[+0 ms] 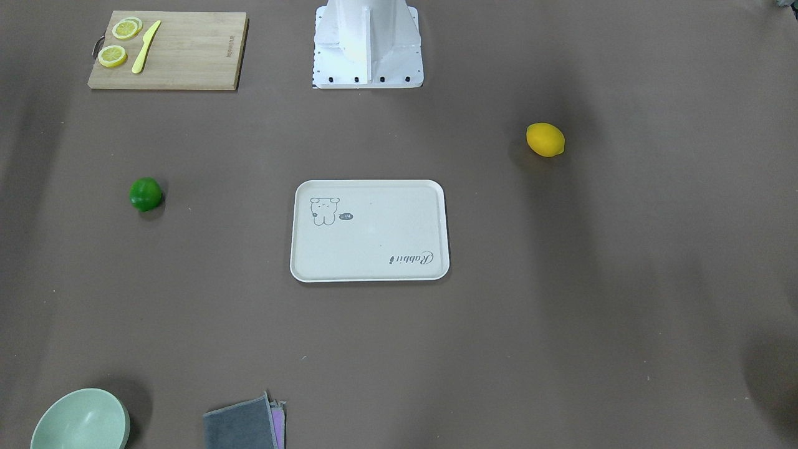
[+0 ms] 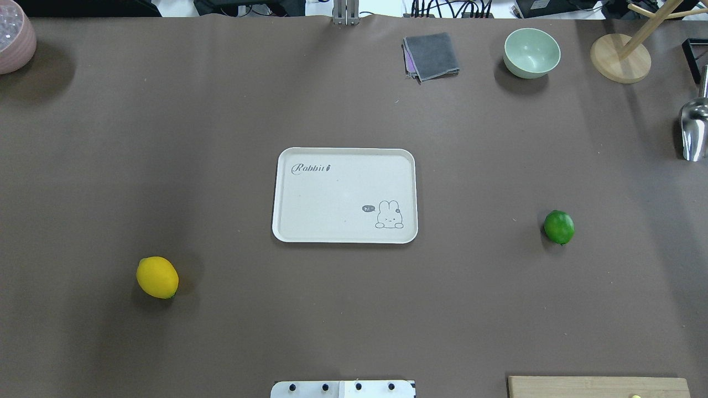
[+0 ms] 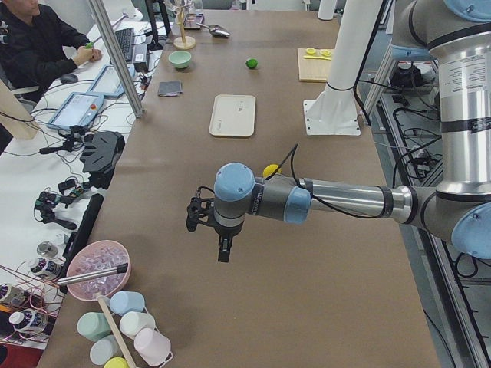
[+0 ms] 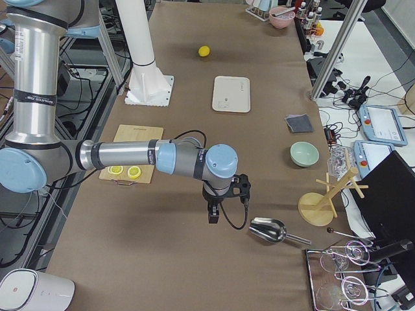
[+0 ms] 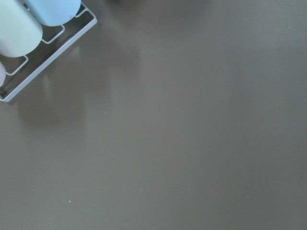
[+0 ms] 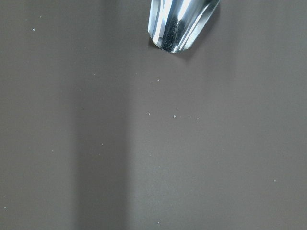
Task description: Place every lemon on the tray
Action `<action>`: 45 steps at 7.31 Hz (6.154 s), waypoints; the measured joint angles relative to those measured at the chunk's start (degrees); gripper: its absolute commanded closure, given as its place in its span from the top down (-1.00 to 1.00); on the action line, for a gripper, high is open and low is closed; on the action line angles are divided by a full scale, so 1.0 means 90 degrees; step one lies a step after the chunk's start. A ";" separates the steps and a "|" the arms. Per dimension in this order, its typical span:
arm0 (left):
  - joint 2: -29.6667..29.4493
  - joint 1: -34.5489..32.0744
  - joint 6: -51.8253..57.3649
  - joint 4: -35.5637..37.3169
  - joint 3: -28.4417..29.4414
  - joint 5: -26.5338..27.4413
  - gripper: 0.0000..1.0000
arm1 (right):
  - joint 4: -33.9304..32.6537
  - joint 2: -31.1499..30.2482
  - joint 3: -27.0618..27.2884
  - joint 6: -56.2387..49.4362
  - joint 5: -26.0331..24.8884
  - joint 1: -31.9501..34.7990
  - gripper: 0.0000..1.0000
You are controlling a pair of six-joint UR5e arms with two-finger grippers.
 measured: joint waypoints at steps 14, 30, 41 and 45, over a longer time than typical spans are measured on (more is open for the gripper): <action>-0.0282 0.0057 -0.0022 -0.0371 -0.0118 -0.0168 0.95 | -0.0009 0.0443 -0.0035 -0.0045 -0.0326 0.0000 1.00; 0.0428 0.7172 -1.1219 -0.1858 -0.2397 0.4108 0.94 | 0.2474 0.0706 0.0123 0.4369 -0.0026 -0.2050 1.00; 0.0082 0.8188 -1.2527 -0.1863 -0.2003 0.5034 -1.00 | 0.2527 0.1149 0.0078 0.5070 -0.0213 -0.2563 1.00; 0.0054 0.7524 -1.2367 -0.1816 -0.2836 0.4287 -1.00 | 0.2520 0.1378 -0.0003 0.5157 -0.0533 -0.2917 1.00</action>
